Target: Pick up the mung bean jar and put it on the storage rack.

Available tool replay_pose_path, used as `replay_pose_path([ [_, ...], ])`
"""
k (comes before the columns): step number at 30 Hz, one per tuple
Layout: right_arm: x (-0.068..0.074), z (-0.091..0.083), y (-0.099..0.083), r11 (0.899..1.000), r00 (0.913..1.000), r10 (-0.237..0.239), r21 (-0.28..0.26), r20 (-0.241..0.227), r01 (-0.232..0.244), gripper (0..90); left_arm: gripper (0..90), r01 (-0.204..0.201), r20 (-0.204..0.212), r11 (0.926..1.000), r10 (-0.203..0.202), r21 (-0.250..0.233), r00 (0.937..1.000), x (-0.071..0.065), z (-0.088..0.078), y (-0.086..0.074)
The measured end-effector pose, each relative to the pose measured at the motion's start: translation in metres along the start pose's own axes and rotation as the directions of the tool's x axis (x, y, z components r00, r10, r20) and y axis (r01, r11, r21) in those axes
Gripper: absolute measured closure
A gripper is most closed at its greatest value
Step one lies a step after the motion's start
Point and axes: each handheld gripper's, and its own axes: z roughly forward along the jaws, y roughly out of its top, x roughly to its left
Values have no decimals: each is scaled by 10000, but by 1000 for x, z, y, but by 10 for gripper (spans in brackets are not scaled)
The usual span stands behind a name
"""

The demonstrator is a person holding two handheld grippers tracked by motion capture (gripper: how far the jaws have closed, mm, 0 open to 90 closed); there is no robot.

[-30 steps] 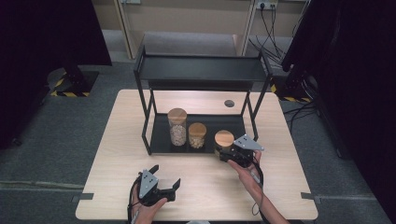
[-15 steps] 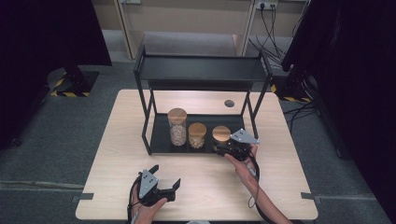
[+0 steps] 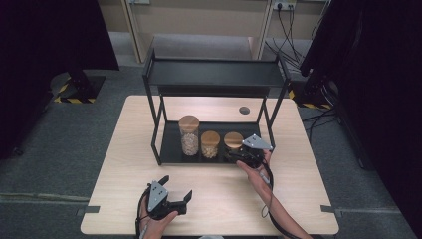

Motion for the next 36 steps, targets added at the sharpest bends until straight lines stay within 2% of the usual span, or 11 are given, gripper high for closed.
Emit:
replay_pose_path([
  [24, 5, 16, -2, 9995, 9999, -73, 308, 85, 71, 252, 14, 24, 0, 10000, -24, -15, 10000, 0, 0, 0],
  [31, 3, 17, -5, 9997, 9999, 97, 229, 68, -98, 251, 14, 14, -3, 10000, -14, -14, 10000, 0, 0, 0],
  [36, 5, 14, -5, 9999, 9998, 104, 137, 147, -106, 176, 14, 5, -3, 10000, -5, -32, 10000, 0, -1, 0],
])
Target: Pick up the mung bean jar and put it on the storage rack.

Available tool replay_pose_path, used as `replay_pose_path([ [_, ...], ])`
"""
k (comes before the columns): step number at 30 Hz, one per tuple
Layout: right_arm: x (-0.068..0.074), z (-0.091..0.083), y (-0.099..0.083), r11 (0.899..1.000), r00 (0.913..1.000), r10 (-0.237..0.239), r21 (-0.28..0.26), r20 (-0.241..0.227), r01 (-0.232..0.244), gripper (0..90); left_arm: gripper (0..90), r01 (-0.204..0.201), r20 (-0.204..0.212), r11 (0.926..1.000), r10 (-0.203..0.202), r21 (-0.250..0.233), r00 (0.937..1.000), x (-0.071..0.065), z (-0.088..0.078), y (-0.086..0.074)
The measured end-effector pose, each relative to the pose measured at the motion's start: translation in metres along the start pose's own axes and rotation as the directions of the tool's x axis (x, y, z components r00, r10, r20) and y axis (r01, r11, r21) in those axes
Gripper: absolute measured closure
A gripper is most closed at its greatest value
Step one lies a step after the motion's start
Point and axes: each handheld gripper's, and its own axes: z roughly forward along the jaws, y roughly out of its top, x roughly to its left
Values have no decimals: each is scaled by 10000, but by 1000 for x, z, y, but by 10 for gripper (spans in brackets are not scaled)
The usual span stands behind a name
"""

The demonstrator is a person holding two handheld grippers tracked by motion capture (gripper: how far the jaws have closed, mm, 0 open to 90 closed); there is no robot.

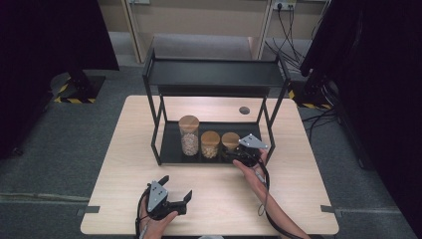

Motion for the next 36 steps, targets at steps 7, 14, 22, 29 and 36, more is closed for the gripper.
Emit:
replay_pose_path([
  [7, 1, -8, 2, 9999, 9999, 147, 58, -50, -147, 93, 14, 0, -9, 10000, 0, -19, 10000, 0, 0, 0],
  [14, 0, -17, 2, 9991, 9991, 421, -91, 17, -421, 51, 14, -2, -6, 10000, 2, -23, 10000, 0, 0, 0],
  [22, 0, -28, -2, 9966, 9971, 727, -361, -218, -735, 39, 14, -20, -13, 10000, 20, -46, 10000, 0, -1, 1],
  [29, 0, -34, -5, 9960, 9966, 742, -466, -354, -758, 38, 14, -23, 6, 10000, 23, -42, 10000, -1, -1, 0],
  [36, 0, -41, -6, 9951, 9960, 773, -587, -459, -799, 38, 14, -8, -3, 10000, 8, -32, 10000, 0, -1, 0],
])
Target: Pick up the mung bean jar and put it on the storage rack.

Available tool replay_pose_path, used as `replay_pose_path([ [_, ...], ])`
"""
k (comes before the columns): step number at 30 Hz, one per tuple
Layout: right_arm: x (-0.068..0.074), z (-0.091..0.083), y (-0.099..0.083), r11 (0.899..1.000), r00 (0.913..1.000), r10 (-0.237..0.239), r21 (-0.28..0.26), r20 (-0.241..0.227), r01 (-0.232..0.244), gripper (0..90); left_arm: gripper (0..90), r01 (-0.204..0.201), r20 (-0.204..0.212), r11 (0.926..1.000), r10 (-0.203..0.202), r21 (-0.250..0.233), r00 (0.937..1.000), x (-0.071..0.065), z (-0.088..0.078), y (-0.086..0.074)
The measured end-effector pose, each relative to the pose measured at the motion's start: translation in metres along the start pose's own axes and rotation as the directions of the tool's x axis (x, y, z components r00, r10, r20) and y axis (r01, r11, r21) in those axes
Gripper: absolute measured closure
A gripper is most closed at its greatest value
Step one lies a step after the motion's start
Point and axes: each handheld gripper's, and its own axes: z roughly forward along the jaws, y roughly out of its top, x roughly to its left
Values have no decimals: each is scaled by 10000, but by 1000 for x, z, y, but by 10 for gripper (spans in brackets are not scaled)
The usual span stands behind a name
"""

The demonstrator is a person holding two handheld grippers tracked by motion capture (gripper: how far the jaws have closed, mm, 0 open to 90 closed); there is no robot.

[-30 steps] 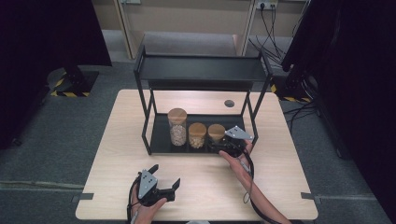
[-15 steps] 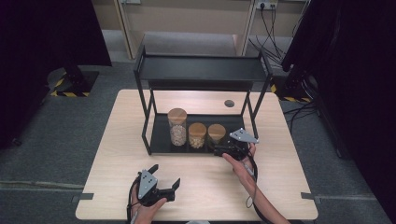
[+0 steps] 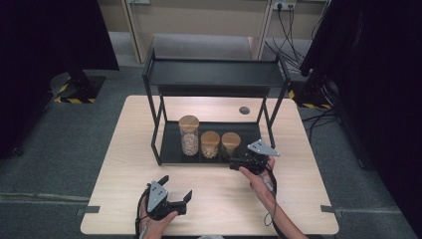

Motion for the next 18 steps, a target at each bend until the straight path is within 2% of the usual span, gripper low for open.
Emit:
replay_pose_path([
  [18, 8, -12, -7, 9999, 9993, -116, -52, -361, 115, 38, 14, -1, -23, 10000, 1, -32, 10000, 1, -1, 0],
])
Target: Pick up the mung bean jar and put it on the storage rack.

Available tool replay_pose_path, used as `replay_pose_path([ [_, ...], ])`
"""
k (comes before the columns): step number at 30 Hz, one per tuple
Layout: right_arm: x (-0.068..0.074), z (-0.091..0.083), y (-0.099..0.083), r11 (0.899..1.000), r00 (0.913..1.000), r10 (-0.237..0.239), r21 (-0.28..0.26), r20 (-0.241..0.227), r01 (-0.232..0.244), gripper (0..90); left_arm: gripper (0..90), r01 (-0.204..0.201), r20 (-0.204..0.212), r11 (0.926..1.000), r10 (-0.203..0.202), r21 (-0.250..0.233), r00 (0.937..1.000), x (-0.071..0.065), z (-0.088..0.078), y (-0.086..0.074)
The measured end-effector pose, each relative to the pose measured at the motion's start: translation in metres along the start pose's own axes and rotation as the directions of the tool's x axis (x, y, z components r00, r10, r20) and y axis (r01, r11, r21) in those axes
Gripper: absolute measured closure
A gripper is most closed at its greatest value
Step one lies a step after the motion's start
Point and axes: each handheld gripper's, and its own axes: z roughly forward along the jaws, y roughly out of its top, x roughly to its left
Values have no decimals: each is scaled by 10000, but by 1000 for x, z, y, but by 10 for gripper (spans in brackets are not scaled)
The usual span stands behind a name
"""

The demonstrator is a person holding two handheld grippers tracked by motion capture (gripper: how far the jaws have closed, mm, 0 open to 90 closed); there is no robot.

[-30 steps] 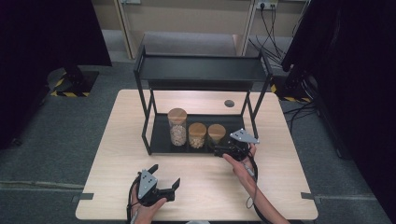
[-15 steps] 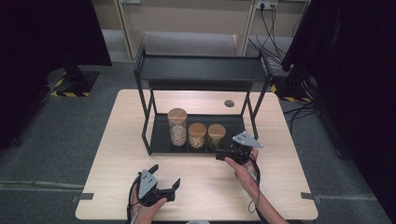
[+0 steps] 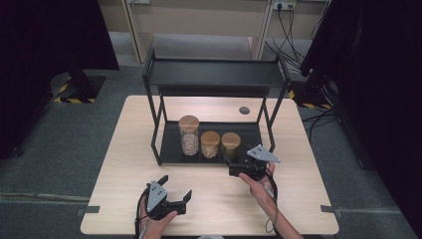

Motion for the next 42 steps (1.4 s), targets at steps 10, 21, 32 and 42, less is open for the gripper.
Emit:
replay_pose_path([
  [10, 7, -8, -4, 9999, 9996, 37, -112, -264, -39, 38, 14, 37, -47, 10000, -37, -9, 10000, 0, 0, 0],
  [21, 14, -15, -14, 10000, 9974, -25, -91, -715, 18, 37, 14, 21, -56, 10000, -21, -16, 10000, -1, 0, 0],
  [32, 21, -22, -21, 9999, 9930, -66, -136, -1176, 50, 35, 14, 22, -45, 10000, -22, 3, 10000, -1, 0, 0],
  [42, 26, -26, -27, 9999, 9890, -122, -37, -1471, 118, 35, 14, 19, -74, 10000, -19, -3, 10000, -1, 0, 0],
])
